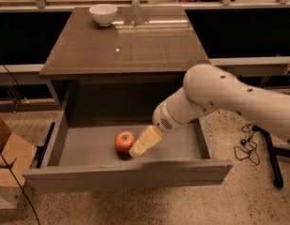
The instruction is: Pick apple from top drawer and place on counter
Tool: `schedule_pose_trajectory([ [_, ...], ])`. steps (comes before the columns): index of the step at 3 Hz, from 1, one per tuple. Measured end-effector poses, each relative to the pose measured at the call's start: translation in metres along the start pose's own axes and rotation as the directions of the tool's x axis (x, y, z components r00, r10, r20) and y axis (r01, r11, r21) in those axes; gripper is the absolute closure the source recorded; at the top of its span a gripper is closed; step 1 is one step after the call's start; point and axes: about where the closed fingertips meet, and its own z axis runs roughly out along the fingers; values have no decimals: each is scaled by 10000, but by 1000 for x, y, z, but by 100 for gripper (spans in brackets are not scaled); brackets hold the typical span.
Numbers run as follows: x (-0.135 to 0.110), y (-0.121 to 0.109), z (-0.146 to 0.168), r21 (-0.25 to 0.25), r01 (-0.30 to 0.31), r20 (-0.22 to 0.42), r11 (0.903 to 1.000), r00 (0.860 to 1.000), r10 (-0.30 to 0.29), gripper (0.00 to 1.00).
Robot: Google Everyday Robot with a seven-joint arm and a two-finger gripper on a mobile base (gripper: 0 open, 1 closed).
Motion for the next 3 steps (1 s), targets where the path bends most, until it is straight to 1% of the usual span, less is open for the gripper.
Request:
schedule_pose_trajectory([
  [1,2,-15,49,-194,-790,837,9967,9932,804,0],
  [2,-13,-34,70,-19,-880,1400,9961,9863,874,0],
  [3,-20,-36,110,-479,-1258,1681,9909,9769,1321,0],
])
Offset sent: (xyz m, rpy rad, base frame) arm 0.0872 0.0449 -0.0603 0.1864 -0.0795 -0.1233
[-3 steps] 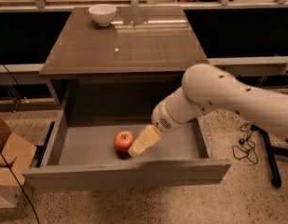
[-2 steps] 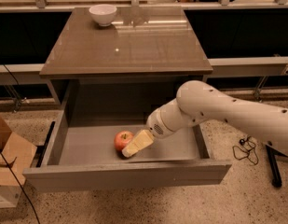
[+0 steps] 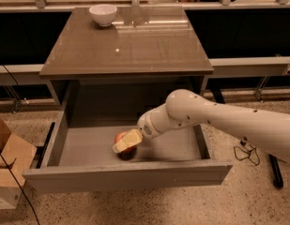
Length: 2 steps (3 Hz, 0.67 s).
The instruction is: Pick apple from top drawer and place on counter
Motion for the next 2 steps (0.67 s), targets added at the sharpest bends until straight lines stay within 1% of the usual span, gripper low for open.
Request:
schedule_pose_trajectory([
  [1,2,7,27,-313,-261,30,9992,9997,262,0],
  [2,11,13,35,-166,-546,-324,9984,9980,540,18],
])
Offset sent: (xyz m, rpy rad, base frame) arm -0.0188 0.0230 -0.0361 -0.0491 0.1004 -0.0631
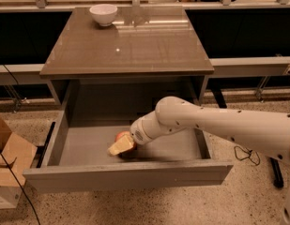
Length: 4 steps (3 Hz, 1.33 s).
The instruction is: Pick apple from top drawer and place on counter
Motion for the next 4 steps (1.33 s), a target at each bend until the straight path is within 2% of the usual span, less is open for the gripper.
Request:
schedule_pose_trajectory([
  [2,0,11,-25,778,-246,69,9967,9997,241,65],
  [3,-7,12,-33,978,-205,174,9950,9997,188,88],
  [4,-23,-1,-60,1220,63,297,9925,9995,-100,100],
])
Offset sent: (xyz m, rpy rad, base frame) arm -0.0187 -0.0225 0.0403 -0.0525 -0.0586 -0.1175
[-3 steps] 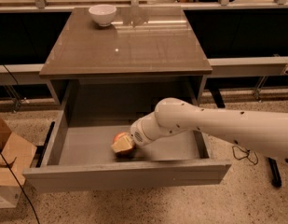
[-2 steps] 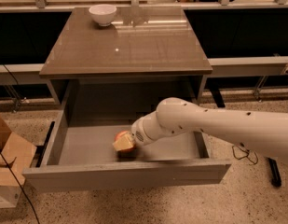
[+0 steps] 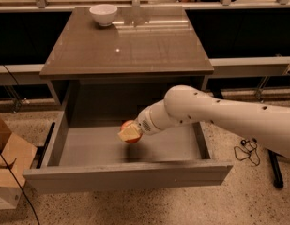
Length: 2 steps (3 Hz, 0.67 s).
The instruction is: Pick apple from top drawer and place on counter
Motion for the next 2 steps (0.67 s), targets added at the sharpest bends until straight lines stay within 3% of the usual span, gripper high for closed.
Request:
schedule_pose_trajectory([
  [1,-42,-28,-55,210,975,188,9950,9950,-979,100],
  [2,-88,-45,-121,340,2171,529,9756,9744,-2187,100],
])
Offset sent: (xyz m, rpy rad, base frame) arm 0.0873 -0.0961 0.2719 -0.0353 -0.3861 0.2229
